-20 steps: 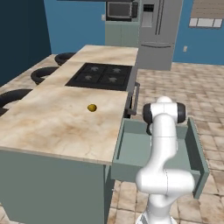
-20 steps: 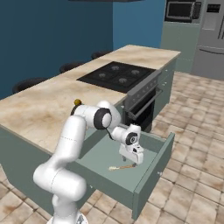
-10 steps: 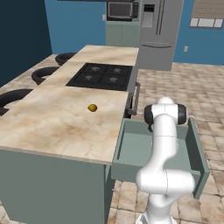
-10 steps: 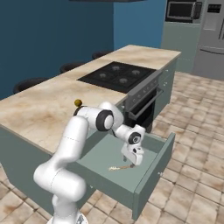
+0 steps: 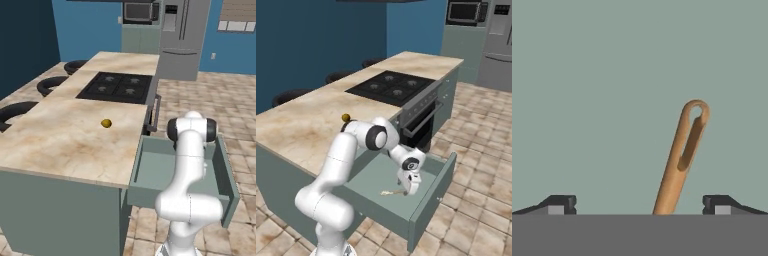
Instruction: Pick the wooden spoon from the drawer and place it on the counter.
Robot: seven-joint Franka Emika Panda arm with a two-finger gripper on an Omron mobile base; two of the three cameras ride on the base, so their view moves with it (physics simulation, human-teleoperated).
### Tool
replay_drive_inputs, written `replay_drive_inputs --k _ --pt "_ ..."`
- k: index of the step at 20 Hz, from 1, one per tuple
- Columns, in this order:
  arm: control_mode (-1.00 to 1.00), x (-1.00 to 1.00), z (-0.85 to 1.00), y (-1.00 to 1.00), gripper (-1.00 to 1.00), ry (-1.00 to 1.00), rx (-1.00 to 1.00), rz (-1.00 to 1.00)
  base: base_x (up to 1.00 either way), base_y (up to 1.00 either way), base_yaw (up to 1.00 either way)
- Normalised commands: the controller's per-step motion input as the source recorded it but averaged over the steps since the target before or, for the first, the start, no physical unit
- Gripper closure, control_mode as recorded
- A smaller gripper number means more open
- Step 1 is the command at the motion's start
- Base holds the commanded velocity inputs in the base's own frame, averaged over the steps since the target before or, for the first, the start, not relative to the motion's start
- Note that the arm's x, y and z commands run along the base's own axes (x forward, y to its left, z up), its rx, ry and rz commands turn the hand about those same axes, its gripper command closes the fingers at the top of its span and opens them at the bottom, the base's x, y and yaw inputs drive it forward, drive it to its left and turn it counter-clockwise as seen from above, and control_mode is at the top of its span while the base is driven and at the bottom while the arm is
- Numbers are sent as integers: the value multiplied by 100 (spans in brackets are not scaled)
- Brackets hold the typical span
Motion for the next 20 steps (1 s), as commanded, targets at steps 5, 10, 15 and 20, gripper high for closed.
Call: replay_drive_inputs --k 5,10,15,20 --pt "-100 -100 -100 22 -100 -27 -11 -17 0 0 0" --pt "-100 -100 -100 11 100 -40 -14 -14 0 0 0" --pt "-100 -87 -100 27 100 -11 -25 -16 0 0 0" --pt "-100 -38 -100 37 100 10 -37 -14 0 0 0"
